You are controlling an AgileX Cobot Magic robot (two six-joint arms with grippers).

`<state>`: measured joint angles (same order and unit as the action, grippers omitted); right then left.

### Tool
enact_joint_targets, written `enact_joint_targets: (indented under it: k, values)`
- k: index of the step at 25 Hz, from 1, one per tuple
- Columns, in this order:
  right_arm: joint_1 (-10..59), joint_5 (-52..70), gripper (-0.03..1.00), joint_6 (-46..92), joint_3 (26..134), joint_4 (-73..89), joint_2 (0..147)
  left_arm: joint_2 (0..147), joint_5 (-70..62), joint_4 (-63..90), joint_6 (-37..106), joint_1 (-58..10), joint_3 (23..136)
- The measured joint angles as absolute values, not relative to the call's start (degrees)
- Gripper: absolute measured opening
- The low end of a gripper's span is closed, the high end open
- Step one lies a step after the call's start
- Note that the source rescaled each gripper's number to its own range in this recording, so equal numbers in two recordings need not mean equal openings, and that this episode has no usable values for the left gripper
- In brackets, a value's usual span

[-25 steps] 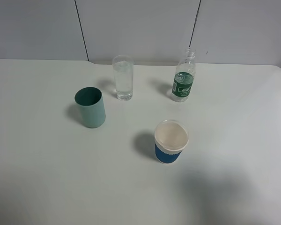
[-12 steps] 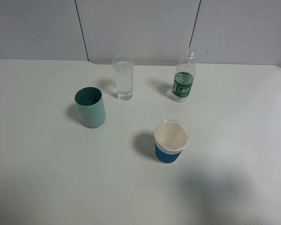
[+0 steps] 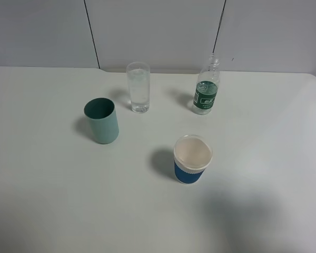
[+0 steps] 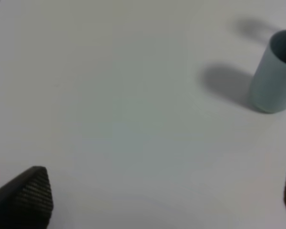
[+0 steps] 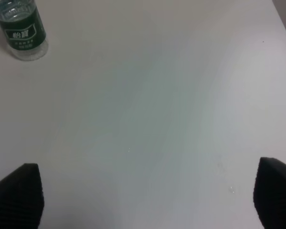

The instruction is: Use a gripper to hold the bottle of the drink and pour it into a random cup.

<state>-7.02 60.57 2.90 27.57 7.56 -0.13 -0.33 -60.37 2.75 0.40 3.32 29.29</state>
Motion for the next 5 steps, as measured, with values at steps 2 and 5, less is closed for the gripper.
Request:
enact_joint_targets:
  k: [2,5]
  values:
    - [-7.02,60.57,0.81,2.9,27.57,7.56,-0.13,-0.33,-60.37,2.75,0.4,3.32,29.29]
    - [-7.02,60.57,0.81,2.9,27.57,7.56,-0.13,-0.33,-60.37,2.75,0.4,3.32,29.29]
